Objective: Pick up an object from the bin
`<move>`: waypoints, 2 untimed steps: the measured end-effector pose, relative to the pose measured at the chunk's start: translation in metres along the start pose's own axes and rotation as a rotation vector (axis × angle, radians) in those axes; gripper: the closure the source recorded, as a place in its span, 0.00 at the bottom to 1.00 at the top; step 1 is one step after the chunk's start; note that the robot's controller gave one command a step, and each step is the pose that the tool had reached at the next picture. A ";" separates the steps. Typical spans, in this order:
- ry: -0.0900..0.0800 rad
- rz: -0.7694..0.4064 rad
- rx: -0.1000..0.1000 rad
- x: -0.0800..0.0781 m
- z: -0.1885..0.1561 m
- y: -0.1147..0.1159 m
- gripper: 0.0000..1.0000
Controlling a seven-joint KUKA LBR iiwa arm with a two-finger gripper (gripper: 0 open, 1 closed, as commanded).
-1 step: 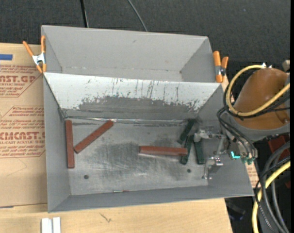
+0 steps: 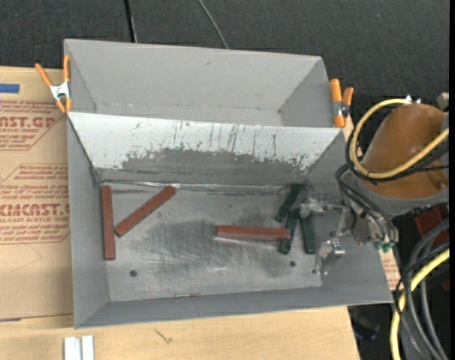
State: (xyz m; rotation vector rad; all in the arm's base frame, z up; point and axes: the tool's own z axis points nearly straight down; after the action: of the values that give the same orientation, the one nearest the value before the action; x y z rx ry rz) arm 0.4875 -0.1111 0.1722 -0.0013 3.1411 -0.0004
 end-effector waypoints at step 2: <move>-0.016 -0.103 0.003 -0.069 0.096 -0.003 1.00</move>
Offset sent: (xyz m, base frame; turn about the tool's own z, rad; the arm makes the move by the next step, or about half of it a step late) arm 0.0000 0.0000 0.0000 0.0000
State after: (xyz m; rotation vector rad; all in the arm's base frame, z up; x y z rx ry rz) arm 0.5562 -0.1144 0.0767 -0.1629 3.1212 -0.0052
